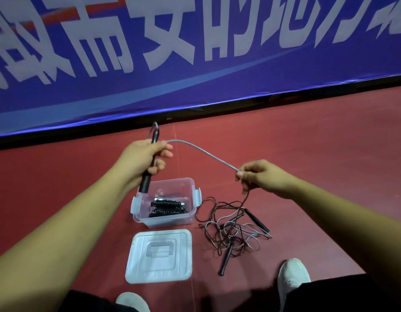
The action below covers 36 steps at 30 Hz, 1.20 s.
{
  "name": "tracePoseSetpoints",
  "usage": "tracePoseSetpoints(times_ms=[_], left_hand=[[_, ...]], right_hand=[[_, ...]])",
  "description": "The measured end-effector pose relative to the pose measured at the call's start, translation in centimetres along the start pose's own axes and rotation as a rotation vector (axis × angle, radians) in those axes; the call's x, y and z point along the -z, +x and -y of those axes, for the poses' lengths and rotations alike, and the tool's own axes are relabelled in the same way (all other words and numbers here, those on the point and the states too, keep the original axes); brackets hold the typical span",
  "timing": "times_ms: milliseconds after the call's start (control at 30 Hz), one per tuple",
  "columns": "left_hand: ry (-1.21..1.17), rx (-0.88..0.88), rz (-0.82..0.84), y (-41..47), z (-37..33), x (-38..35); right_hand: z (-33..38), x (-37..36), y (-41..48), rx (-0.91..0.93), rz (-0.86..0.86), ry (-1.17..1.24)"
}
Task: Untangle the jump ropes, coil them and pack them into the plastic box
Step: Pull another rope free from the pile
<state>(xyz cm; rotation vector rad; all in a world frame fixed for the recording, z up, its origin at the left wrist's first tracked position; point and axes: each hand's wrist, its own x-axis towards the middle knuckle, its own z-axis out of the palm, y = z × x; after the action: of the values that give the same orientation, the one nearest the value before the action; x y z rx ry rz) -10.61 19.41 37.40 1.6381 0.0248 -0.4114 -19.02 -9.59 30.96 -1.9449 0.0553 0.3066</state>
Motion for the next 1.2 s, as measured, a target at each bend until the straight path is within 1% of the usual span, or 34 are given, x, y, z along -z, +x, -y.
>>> tracePoseSetpoints(times_ms=[33, 67, 100, 167, 267, 333, 367, 433, 467, 533, 600, 667, 733, 767, 800, 867, 933, 1000, 1067, 1133, 1200], left_hand=[[0.152, 0.013, -0.052, 0.1, 0.4, 0.2], [0.246, 0.019, -0.078, 0.1, 0.8, 0.3], [0.280, 0.010, -0.071, 0.0, 1.1, 0.1], [0.244, -0.046, 0.027, -0.6, 1.1, -0.7], [0.197, -0.127, 0.262, -2.4, 0.7, -3.2], [0.289, -0.146, 0.372, -3.4, 0.7, -4.4], [0.347, -0.158, 0.388, -3.6, 0.8, -4.7], [0.377, -0.169, 0.356, -3.5, 0.8, -5.1], [0.316, -0.160, 0.324, -3.3, 0.6, -5.1], [0.074, -0.122, 0.265, -2.9, 0.3, -4.9], [-0.155, -0.095, 0.232, -2.3, -0.4, -4.1], [-0.321, -0.081, 0.205, -1.7, -1.0, -2.9], [-0.410, -0.045, 0.157, -1.0, -1.2, -1.5], [-0.393, -0.021, 0.119, -0.6, -1.1, -0.9], [-0.328, 0.003, 0.074, -0.2, -0.9, -0.4], [-0.102, 0.055, -0.029, 0.6, -0.2, 0.1], [0.080, 0.097, -0.109, 1.2, 0.6, 0.4], [0.167, 0.063, -0.141, 1.5, 1.2, 0.3], [0.185, -0.039, -0.123, 1.1, 1.1, -0.3], [0.149, -0.114, -0.018, 0.1, 0.6, -1.4], [0.160, -0.150, 0.110, -1.0, 0.3, -2.5]], right_hand=[[0.6, -0.2, 0.1, 0.023, -0.039, 0.040], [1.3, -0.5, 0.1, 0.047, -0.059, 0.035], [2.0, -0.8, 0.0, 0.070, -0.057, 0.002], [3.4, -1.6, -0.3, 0.119, -0.003, -0.077], [5.5, -2.7, -1.2, 0.212, 0.078, -0.099], [6.5, -3.1, -1.4, 0.273, 0.077, -0.103], [6.7, -3.1, -1.4, 0.289, 0.066, -0.100], [6.7, -2.7, -1.3, 0.291, 0.046, -0.079], [6.5, -2.4, -1.2, 0.292, 0.046, -0.078], [5.2, -1.7, -0.9, 0.273, 0.071, -0.075], [2.7, -0.8, -0.5, 0.181, 0.127, -0.050], [0.0, -0.1, -0.3, 0.050, 0.198, -0.143], [-1.7, 0.3, -0.2, -0.027, 0.212, -0.250], [-2.0, 0.3, -0.2, -0.034, 0.181, -0.237], [-1.9, 0.3, -0.1, -0.024, 0.130, -0.197], [-0.4, 0.2, -0.1, 0.036, 0.034, -0.115], [1.3, 0.0, -0.2, 0.091, -0.022, -0.048], [2.9, -0.1, -0.6, 0.127, -0.053, -0.068], [4.2, -0.2, -1.2, 0.148, -0.055, -0.136], [5.3, -0.4, -1.7, 0.167, -0.037, -0.200], [6.1, -0.7, -1.9, 0.210, -0.010, -0.278]])
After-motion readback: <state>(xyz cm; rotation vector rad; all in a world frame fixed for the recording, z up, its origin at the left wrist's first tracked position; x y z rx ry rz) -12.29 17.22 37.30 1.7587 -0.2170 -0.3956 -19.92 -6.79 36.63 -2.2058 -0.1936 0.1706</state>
